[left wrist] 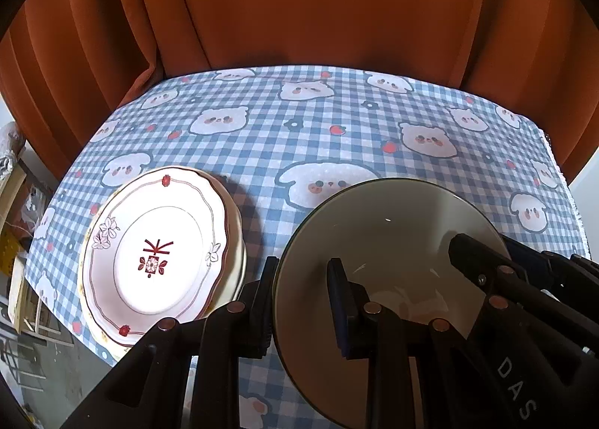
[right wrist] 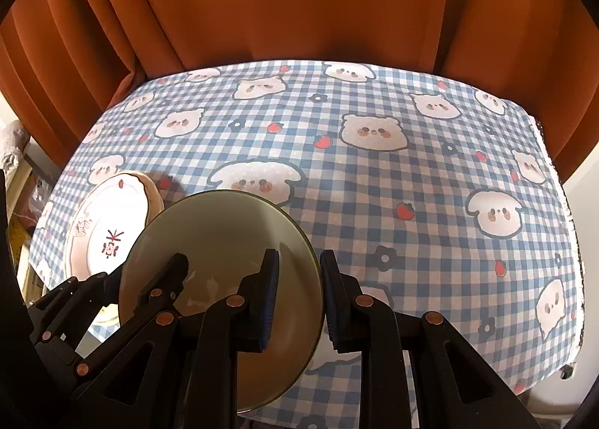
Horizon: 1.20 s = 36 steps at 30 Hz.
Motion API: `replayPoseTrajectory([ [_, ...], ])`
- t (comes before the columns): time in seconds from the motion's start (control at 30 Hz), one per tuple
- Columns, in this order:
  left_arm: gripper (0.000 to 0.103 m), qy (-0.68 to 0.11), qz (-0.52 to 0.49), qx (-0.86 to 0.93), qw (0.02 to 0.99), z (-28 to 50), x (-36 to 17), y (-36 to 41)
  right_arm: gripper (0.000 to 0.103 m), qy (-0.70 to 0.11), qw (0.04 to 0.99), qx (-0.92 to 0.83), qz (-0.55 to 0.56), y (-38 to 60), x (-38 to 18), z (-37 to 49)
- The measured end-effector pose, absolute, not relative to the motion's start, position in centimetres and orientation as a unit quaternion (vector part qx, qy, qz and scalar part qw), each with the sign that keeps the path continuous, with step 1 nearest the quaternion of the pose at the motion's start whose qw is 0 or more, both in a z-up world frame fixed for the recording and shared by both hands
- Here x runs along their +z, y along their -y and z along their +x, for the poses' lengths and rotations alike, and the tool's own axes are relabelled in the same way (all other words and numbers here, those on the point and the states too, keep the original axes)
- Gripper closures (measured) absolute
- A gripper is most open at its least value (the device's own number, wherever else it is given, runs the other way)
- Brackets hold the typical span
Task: Organize plates and bowls
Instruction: 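Tilt and lower the bowl into the nested bowls with both grippers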
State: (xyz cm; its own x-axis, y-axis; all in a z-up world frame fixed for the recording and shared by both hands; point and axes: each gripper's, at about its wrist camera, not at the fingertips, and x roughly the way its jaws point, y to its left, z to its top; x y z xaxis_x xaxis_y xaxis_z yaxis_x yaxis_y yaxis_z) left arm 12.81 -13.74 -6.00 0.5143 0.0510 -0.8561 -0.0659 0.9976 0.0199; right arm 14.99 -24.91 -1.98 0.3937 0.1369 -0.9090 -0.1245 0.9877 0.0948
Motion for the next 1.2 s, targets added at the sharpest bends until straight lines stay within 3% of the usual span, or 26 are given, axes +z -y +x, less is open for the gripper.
replayPoseTrajectory([
  [0.5,0.079,-0.501,-0.023,0.004,0.865,13.7,-7.2,13.1,0.076,-0.547,0.835,0.053,-0.013,24.2,-3.1,15.5],
  [0.77,0.063,-0.522,-0.020,-0.042,0.851,13.9,-7.9,12.9,0.075,-0.578,0.815,0.036,0.020,25.1,-4.1,15.8],
  [0.8,0.054,-0.527,-0.021,-0.049,0.848,14.0,-8.1,12.9,0.075,-0.582,0.812,0.034,0.023,25.3,-4.3,15.8],
  [0.83,0.045,-0.530,-0.022,-0.055,0.846,14.1,-8.2,12.9,0.073,-0.586,0.809,0.034,0.028,25.5,-4.4,15.8],
  [0.97,0.043,-0.540,-0.023,-0.080,0.838,14.5,-8.8,13.2,0.047,-0.596,0.800,0.026,0.058,26.3,-5.0,15.8],
  [1.2,0.042,-0.565,-0.040,-0.116,0.816,15.5,-9.8,13.1,0.047,-0.611,0.785,0.009,0.098,27.3,-6.5,16.0],
])
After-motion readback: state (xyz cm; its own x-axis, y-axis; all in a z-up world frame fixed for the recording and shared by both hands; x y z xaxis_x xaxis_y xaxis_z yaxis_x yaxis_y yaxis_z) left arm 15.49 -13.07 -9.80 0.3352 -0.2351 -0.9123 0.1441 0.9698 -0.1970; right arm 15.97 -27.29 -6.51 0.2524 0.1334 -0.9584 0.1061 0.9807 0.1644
